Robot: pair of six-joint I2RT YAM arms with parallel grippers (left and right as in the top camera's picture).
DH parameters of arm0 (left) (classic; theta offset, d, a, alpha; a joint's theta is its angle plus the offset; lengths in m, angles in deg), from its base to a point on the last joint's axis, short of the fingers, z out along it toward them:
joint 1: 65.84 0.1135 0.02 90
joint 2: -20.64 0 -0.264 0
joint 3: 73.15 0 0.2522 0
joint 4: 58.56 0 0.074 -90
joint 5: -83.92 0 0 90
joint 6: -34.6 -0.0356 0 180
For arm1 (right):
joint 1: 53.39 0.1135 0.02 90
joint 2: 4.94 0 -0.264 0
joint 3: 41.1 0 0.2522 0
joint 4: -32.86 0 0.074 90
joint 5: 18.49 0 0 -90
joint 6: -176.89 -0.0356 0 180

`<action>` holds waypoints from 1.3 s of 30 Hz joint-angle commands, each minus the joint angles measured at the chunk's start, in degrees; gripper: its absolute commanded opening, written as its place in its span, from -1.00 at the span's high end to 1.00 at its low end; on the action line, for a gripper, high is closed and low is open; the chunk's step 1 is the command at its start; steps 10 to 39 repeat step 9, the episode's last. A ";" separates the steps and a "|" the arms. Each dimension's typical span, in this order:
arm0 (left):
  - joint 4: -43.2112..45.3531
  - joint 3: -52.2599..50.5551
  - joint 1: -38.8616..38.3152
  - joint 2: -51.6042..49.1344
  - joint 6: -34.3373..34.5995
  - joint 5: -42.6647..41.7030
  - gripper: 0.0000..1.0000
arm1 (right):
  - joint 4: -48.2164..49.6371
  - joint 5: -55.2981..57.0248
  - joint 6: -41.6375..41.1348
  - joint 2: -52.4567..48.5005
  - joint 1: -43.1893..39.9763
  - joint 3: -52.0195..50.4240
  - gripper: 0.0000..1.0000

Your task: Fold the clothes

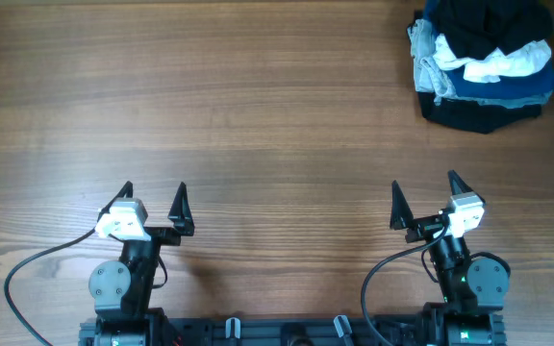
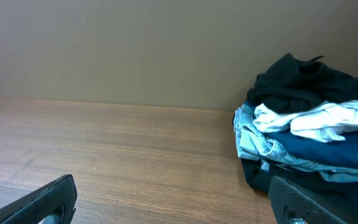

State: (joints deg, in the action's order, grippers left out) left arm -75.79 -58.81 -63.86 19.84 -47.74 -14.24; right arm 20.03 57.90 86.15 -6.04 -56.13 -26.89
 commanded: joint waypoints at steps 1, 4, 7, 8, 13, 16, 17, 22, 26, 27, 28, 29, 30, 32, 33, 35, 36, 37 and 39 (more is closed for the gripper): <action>-0.24 -0.24 -0.26 0.46 0.33 0.55 -1.00 | 0.28 0.55 0.59 0.68 0.31 -0.15 -0.99; -0.24 -0.24 -0.26 0.46 0.33 0.55 -1.00 | 0.28 0.55 0.57 0.68 0.31 -0.15 -0.99; -0.24 -0.24 -0.26 0.46 0.33 0.55 -1.00 | 0.28 0.55 0.59 0.68 0.31 -0.15 -0.99; -0.24 -0.24 -0.26 0.46 0.33 0.55 -1.00 | 0.31 0.55 0.57 0.68 0.33 -0.15 -1.00; -0.24 -0.24 -0.26 0.46 0.33 0.52 -1.00 | 0.28 0.55 0.55 0.68 0.31 -0.15 -0.99; -0.24 -0.24 -0.26 0.46 0.33 0.52 -1.00 | 0.28 0.55 0.55 0.68 0.31 -0.15 -0.99; -0.24 -0.24 -0.26 0.46 0.33 0.52 -1.00 | 0.28 0.55 0.55 0.68 0.31 -0.15 -0.99; -0.24 -0.24 -0.26 0.46 0.33 0.52 -1.00 | 0.28 0.55 0.55 0.68 0.31 -0.15 -0.99; -0.24 -0.24 -0.26 0.46 0.33 0.52 -1.00 | 0.28 0.55 0.55 0.68 0.31 -0.15 -0.99; -0.24 -0.24 -0.26 0.46 0.33 0.52 -1.00 | 0.28 0.55 0.55 0.68 0.31 -0.15 -0.99; -0.24 -0.24 -0.26 0.46 0.33 0.52 -1.00 | 0.28 0.55 0.55 0.68 0.31 -0.15 -0.99; -0.24 -0.24 -0.26 0.46 0.33 0.52 -1.00 | 0.28 0.55 0.55 0.68 0.31 -0.15 -0.99; -0.24 -0.24 -0.26 0.46 0.33 0.52 -1.00 | 0.28 0.55 0.55 0.68 0.31 -0.15 -0.99; -0.24 -0.24 -0.26 0.46 0.33 0.52 -1.00 | 0.28 0.55 0.55 0.68 0.31 -0.15 -0.99; -0.24 -0.24 -0.26 0.46 0.33 0.52 -1.00 | 0.28 0.55 0.55 0.68 0.31 -0.15 -0.99; -0.24 -0.24 -0.26 0.46 0.33 0.52 -1.00 | 0.28 0.55 0.55 0.68 0.31 -0.15 -0.99; -0.24 -0.24 -0.26 0.46 0.33 0.52 -1.00 | 0.28 0.55 0.55 0.68 0.31 -0.15 -0.99; -0.24 -0.24 -0.26 0.46 0.33 0.52 -1.00 | 0.28 0.55 0.55 0.68 0.31 -0.15 -0.99; -0.24 -0.24 -0.26 0.46 0.33 0.52 -1.00 | 0.28 0.55 0.55 0.68 0.31 -0.15 -0.99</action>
